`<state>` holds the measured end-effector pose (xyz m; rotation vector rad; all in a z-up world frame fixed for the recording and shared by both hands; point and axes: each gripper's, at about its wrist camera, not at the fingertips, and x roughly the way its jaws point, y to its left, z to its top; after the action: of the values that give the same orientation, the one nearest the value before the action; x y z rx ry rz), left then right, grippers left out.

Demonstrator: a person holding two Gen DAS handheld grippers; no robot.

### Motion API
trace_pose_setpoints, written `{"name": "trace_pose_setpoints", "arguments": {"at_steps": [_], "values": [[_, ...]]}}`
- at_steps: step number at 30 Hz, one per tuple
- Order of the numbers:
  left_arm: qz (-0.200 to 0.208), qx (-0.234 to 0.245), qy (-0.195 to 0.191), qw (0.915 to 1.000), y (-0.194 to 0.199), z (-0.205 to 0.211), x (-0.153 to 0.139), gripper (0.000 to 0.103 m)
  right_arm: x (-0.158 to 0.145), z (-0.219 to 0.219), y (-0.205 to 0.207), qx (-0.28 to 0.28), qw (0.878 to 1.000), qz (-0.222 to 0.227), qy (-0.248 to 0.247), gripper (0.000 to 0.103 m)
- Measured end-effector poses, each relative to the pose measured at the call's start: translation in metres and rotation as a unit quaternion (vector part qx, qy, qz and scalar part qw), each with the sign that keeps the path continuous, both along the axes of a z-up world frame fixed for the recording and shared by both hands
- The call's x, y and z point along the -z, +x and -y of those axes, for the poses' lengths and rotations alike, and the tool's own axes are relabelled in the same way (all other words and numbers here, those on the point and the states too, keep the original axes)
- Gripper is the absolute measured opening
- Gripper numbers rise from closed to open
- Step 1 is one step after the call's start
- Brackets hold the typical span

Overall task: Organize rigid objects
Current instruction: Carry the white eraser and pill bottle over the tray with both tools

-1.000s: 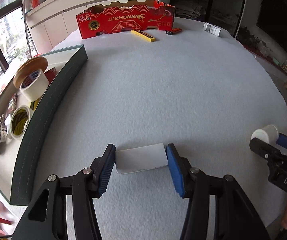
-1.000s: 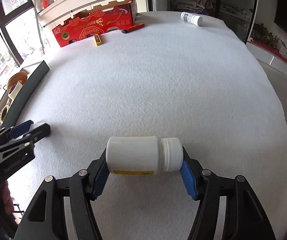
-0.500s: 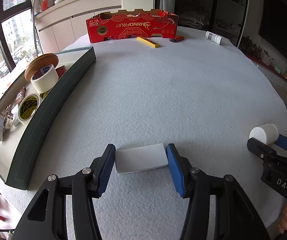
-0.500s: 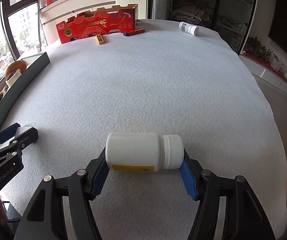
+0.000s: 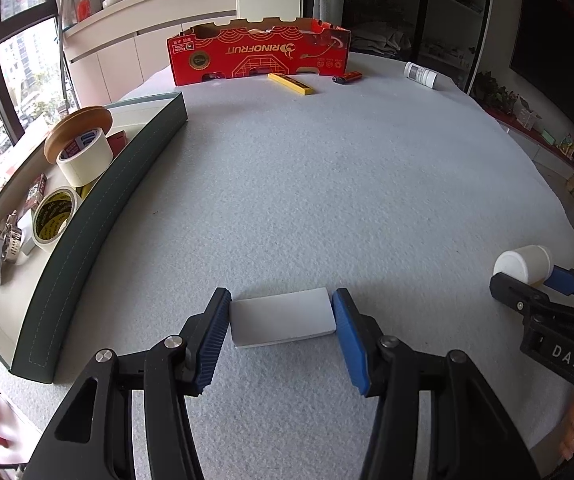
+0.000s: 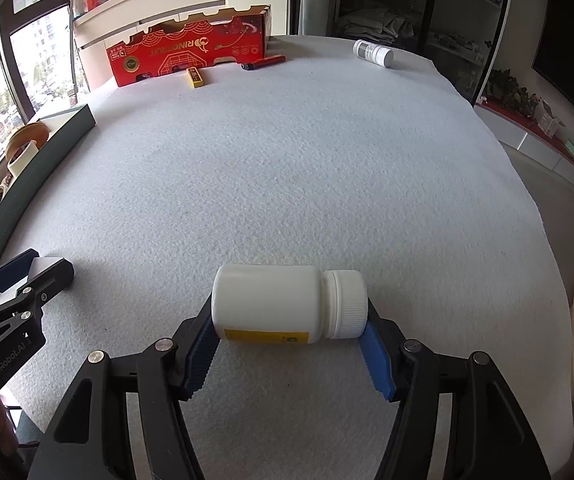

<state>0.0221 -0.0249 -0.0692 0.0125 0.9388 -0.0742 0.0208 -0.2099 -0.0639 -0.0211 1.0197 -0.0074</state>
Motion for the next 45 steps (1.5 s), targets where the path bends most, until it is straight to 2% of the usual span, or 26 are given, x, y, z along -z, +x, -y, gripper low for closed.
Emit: {"name": "trace_pose_setpoints", "arguments": {"at_steps": [3,10,15,20,26,32,36,45], "values": [[0.001,-0.006,-0.02,0.9998,-0.002,-0.009,-0.006,0.056,-0.008,-0.01,0.001,-0.021,1.0,0.0,-0.004,0.064],[0.05,-0.036,-0.039,0.9973,-0.016,-0.039,-0.048,0.056,-0.048,-0.054,0.018,-0.072,0.997,0.024,0.02,0.064],[0.08,-0.086,-0.035,0.9924,-0.023,-0.081,-0.072,0.056,-0.075,-0.107,0.029,-0.137,0.989,0.041,0.023,0.064],[0.098,-0.158,-0.024,0.9822,-0.029,-0.14,-0.086,0.056,-0.092,-0.169,0.04,-0.204,0.977,0.05,0.029,0.064],[0.096,-0.239,-0.013,0.9661,-0.03,-0.204,-0.087,0.056,-0.1,-0.236,0.056,-0.266,0.962,0.037,0.047,0.064],[0.088,-0.281,-0.003,0.9558,-0.024,-0.24,-0.084,0.056,-0.097,-0.278,0.075,-0.298,0.953,0.02,0.06,0.064],[0.073,-0.292,-0.006,0.9535,-0.012,-0.252,-0.074,0.056,-0.092,-0.295,0.085,-0.308,0.949,0.007,0.065,0.064],[0.049,-0.291,0.011,0.9555,0.016,-0.251,-0.056,0.056,-0.074,-0.315,0.104,-0.315,0.946,-0.018,0.077,0.064]]}}
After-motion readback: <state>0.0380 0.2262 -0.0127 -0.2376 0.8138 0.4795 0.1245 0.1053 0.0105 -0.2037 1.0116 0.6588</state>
